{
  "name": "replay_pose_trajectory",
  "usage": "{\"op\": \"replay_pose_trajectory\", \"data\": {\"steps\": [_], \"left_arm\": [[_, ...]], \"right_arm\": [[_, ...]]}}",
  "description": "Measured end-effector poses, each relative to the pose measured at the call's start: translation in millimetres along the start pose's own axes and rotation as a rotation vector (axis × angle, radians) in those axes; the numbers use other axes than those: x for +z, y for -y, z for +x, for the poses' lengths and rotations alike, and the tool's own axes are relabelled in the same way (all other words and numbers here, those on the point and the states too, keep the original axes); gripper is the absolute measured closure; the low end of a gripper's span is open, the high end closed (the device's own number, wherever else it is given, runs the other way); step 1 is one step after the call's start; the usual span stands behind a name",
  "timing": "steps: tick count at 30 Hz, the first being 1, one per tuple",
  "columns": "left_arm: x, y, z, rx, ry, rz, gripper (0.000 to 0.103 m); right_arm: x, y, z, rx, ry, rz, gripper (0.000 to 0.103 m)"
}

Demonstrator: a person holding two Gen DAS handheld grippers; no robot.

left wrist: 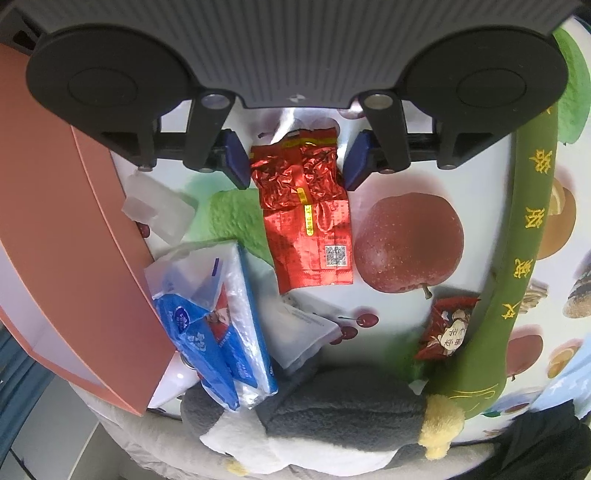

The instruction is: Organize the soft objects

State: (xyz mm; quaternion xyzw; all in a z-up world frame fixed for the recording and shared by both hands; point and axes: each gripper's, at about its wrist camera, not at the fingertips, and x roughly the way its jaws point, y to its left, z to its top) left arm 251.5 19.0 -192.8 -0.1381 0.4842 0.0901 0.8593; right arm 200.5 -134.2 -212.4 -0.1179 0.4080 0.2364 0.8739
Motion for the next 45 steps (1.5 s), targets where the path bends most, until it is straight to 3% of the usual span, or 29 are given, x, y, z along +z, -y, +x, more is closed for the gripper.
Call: {"op": "replay_pose_trajectory", "data": {"steps": [5, 23, 36, 45], "left_arm": [[-4, -2, -4, -0.013, 0.006, 0.003, 0.045], [-26, -30, -60, -0.082, 0.044, -0.001, 0.046], [-5, -19, -120, -0.142, 0.108, 0.013, 0.046], [23, 12, -159, -0.197, 0.19, 0.07, 0.046]], "right_arm": [[2, 2, 0, -0.01, 0.0, 0.021, 0.085], [17, 11, -22, 0.021, 0.011, 0.165, 0.085], [64, 26, -80, 0.065, 0.145, 0.206, 0.085], [91, 51, -120, 0.033, 0.272, 0.217, 0.085]]}}
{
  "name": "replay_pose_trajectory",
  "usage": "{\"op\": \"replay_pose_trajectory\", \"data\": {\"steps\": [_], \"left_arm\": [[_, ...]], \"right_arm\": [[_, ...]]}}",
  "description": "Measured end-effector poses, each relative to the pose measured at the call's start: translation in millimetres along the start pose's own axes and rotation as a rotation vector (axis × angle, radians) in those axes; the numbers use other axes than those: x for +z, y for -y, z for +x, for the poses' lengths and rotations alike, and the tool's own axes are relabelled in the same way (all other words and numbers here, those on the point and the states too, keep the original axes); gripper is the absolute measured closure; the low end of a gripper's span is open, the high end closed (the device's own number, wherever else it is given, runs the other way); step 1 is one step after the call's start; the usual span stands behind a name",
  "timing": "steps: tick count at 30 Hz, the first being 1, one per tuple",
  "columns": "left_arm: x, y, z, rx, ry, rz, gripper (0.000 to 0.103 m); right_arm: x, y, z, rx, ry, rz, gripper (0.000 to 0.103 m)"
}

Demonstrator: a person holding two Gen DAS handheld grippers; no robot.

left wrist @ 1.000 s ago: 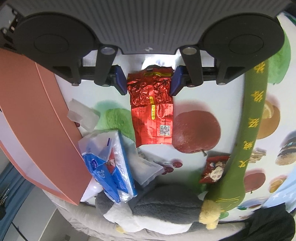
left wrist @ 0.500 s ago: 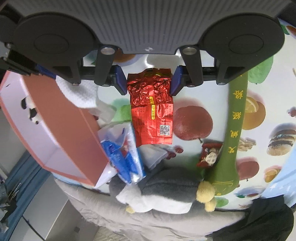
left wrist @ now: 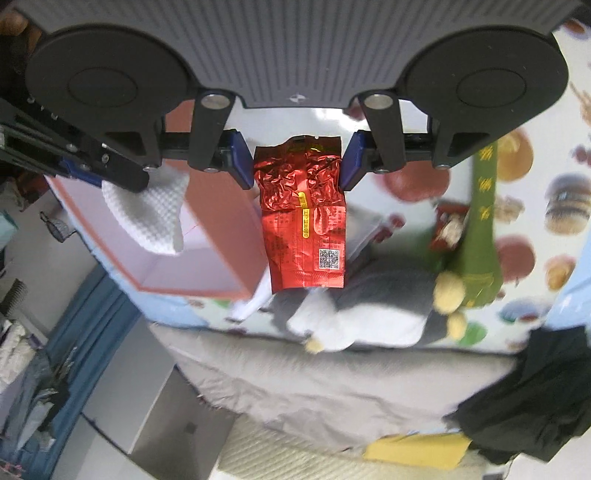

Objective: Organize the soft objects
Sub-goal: 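Carry the tissue with the right tool while the left tool carries the red packet into the box, then open both tools inside the pink box and withdraw them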

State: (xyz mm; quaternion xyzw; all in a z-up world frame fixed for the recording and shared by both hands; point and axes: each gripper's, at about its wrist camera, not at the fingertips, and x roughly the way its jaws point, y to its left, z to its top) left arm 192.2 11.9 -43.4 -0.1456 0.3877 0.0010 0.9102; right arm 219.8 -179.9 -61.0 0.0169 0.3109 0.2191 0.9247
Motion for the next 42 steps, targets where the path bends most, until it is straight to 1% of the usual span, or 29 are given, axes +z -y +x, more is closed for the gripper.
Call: {"op": "replay_pose_trajectory", "data": {"steps": [6, 10, 13, 18, 23, 28, 31, 34, 37, 38, 39, 40, 41, 42], "left_arm": [[21, 37, 1, -0.052, 0.031, 0.061, 0.046], [27, 67, 6, -0.102, 0.045, 0.09, 0.046], [28, 90, 16, -0.146, 0.033, 0.101, 0.046], [28, 123, 43, -0.198, -0.004, 0.128, 0.046], [26, 147, 81, -0.227, -0.075, 0.15, 0.046], [18, 157, 115, -0.229, -0.136, 0.188, 0.046], [8, 158, 131, -0.226, -0.178, 0.179, 0.046], [3, 156, 143, -0.218, -0.21, 0.173, 0.046], [4, 156, 147, -0.211, -0.212, 0.187, 0.045], [5, 156, 148, -0.211, -0.212, 0.189, 0.045], [6, 155, 149, -0.212, -0.213, 0.186, 0.041], [7, 153, 147, -0.212, -0.213, 0.181, 0.035], [7, 151, 145, -0.216, -0.203, 0.175, 0.035], [8, 150, 141, -0.217, -0.194, 0.173, 0.035]], "right_arm": [[18, 23, -14, -0.053, 0.07, 0.029, 0.084], [29, 47, -25, -0.13, 0.093, 0.031, 0.084], [33, 67, -32, -0.176, 0.095, 0.047, 0.084], [32, 102, -31, -0.238, 0.054, 0.082, 0.084], [25, 133, -12, -0.282, -0.022, 0.121, 0.084], [8, 157, 11, -0.312, -0.098, 0.156, 0.083], [-5, 167, 22, -0.312, -0.137, 0.196, 0.082], [-13, 169, 25, -0.31, -0.157, 0.207, 0.082], [-16, 170, 26, -0.308, -0.164, 0.212, 0.08], [-17, 170, 26, -0.304, -0.166, 0.217, 0.078], [-17, 171, 26, -0.299, -0.168, 0.224, 0.076], [-18, 172, 26, -0.297, -0.17, 0.23, 0.071], [-19, 172, 25, -0.299, -0.17, 0.235, 0.065], [-18, 173, 23, -0.303, -0.168, 0.237, 0.062]]}}
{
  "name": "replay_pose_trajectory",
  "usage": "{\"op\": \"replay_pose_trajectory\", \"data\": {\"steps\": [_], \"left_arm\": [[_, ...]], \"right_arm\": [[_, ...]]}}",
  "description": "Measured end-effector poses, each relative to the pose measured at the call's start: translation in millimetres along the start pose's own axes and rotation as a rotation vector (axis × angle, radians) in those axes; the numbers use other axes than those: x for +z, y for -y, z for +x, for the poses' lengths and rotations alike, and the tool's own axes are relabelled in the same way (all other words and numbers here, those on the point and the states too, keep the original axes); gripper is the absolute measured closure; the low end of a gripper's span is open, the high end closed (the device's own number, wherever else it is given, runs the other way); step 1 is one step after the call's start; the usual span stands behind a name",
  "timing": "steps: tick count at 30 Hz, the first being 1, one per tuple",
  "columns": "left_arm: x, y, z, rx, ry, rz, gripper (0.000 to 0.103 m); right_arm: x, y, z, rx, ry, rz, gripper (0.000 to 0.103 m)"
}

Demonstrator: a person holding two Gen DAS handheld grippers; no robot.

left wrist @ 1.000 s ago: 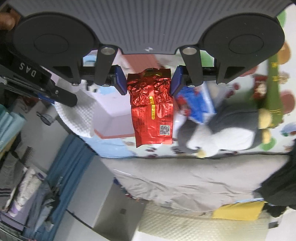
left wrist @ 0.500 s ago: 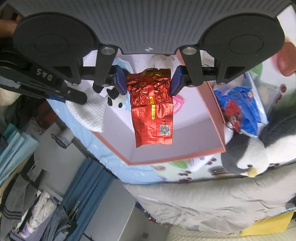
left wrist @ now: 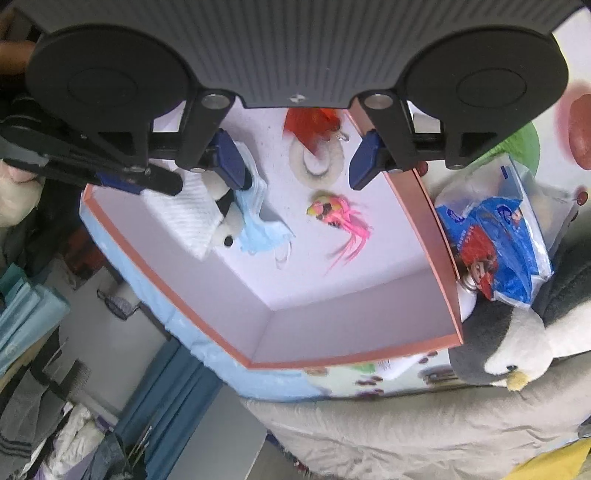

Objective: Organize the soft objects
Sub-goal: 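Open both tools inside the pink box and withdraw them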

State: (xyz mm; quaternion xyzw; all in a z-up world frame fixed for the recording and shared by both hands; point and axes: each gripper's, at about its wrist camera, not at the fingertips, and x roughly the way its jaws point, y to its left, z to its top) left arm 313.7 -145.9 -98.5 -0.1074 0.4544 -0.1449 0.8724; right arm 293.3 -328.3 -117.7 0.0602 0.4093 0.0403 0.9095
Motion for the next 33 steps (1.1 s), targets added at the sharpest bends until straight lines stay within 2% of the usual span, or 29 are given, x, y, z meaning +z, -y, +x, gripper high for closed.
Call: {"op": "replay_pose_trajectory", "data": {"steps": [2, 10, 17, 26, 33], "left_arm": [[0, 0, -8, 0.001, 0.017, 0.0, 0.035], [-10, 1, -57, 0.019, 0.116, 0.025, 0.035], [-27, -6, -89, 0.023, 0.166, 0.021, 0.035], [-62, -34, -115, 0.035, 0.2, -0.011, 0.035], [-90, -63, -126, 0.09, 0.201, -0.041, 0.035]], "right_arm": [[-1, 0, -3, 0.0, 0.006, 0.003, 0.056], [-10, -12, -33, 0.02, 0.069, 0.003, 0.056], [-22, -28, -63, 0.07, 0.144, -0.015, 0.056], [-49, -47, -82, 0.109, 0.154, -0.042, 0.056], [-72, -70, -86, 0.155, 0.136, -0.087, 0.056]]}}
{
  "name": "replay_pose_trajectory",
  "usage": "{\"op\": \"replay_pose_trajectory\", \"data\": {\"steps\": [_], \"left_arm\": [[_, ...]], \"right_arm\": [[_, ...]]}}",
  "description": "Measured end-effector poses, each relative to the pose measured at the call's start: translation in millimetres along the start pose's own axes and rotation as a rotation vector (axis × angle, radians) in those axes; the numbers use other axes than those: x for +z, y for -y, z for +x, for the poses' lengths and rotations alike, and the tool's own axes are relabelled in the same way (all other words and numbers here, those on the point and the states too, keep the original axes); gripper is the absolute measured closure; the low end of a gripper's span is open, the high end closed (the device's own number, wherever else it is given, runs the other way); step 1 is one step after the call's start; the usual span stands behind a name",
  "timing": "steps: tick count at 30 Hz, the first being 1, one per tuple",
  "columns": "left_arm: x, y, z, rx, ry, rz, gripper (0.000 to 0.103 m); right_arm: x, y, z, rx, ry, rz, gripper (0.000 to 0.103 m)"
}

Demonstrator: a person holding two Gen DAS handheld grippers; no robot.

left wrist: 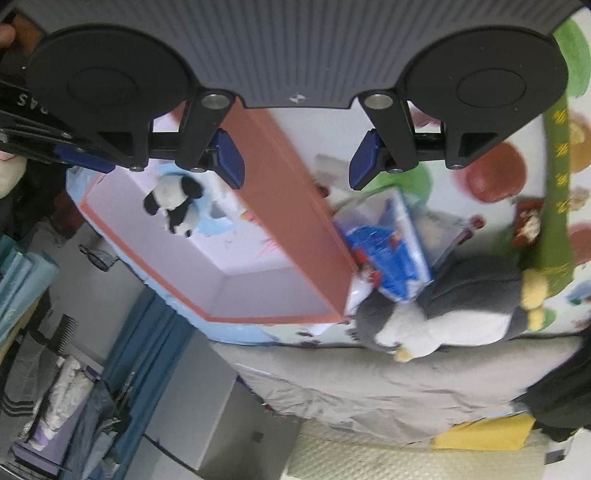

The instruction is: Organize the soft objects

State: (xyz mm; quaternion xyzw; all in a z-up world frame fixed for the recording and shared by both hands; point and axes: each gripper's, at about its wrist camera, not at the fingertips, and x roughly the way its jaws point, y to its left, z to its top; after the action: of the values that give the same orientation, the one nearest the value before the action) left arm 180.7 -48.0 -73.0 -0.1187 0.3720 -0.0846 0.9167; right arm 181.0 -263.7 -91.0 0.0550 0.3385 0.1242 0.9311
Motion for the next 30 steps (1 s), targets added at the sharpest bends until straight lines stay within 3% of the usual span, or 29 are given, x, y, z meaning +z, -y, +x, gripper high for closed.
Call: {"op": "replay_pose_trajectory", "data": {"steps": [13, 24, 30], "left_arm": [[-33, -77, -20, 0.14, 0.033, -0.117, 0.035], [-27, -149, 24, 0.309, 0.03, -0.149, 0.035], [-13, -168, 53, 0.399, 0.02, -0.081, 0.035]], "right_arm": [[-18, -72, 23, 0.089, -0.078, -0.13, 0.056], [-12, -116, 92, 0.075, -0.15, -0.258, 0.056], [-16, -129, 131, 0.027, -0.183, -0.358, 0.056]]}}
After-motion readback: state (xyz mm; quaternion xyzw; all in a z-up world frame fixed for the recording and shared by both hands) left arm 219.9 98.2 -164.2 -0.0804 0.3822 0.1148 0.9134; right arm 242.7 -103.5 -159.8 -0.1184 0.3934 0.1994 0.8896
